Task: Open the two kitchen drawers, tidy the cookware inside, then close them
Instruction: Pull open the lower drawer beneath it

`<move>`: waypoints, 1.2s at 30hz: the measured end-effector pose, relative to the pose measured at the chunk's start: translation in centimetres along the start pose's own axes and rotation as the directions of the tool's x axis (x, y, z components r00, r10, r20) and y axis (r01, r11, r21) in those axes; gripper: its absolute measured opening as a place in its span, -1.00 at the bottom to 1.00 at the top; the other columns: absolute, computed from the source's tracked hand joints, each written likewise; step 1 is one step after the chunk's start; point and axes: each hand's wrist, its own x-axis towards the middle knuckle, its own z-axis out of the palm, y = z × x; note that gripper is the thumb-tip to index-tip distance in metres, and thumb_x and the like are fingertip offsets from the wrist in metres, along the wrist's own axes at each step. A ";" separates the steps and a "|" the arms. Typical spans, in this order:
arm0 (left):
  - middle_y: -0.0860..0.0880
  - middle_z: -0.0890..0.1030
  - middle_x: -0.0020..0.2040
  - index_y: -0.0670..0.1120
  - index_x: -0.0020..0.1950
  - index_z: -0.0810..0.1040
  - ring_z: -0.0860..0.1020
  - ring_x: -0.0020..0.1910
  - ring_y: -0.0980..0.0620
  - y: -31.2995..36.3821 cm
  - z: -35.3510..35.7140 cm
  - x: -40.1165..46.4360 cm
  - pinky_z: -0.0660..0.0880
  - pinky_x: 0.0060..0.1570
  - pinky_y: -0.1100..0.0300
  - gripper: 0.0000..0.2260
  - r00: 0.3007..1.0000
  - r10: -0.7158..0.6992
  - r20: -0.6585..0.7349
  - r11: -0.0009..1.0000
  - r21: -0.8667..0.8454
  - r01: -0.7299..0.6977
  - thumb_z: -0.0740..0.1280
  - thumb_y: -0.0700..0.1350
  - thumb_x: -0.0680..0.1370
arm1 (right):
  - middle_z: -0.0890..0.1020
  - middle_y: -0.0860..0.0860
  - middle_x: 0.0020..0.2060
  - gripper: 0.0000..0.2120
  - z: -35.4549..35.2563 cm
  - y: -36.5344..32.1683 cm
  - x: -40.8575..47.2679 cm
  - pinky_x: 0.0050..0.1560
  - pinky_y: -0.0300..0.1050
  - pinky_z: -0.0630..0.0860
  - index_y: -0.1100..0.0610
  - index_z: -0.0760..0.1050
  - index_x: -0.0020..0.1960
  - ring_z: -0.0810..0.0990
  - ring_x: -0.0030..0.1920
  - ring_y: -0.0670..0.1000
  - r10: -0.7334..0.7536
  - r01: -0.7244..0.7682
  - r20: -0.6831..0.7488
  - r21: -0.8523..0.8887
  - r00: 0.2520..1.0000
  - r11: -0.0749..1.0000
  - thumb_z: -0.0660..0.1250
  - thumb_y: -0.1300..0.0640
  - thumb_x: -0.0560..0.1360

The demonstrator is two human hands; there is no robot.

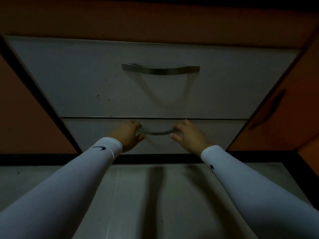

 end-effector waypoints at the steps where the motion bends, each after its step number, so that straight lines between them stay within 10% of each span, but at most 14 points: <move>1: -0.11 0.55 0.16 -0.06 0.22 0.49 0.55 0.05 -0.09 -0.2 0.4 0.3 0.36 -0.07 0.18 -0.66 1.000 -0.007 0.008 1.000 0.000 0.007 0.27 0.09 0.53 | 0.46 0.05 0.19 -0.57 0.5 0.2 0.2 0.05 -0.07 0.43 0.04 0.47 0.27 0.51 0.12 0.10 0.006 -0.006 0.012 -0.001 1.000 1.000 0.25 -0.17 0.51; 36: -0.15 0.27 0.42 -0.03 0.47 0.19 0.41 0.31 -0.19 -0.5 8.0 6.6 0.41 0.27 -0.02 -0.42 0.962 -0.009 0.273 0.999 0.044 -0.003 0.26 0.11 0.51 | 0.22 0.05 0.33 -0.35 6.1 2.4 4.3 0.25 0.05 0.42 -0.02 0.19 0.47 0.35 0.29 0.12 0.000 0.022 0.287 -0.073 0.958 0.997 0.29 -0.20 0.47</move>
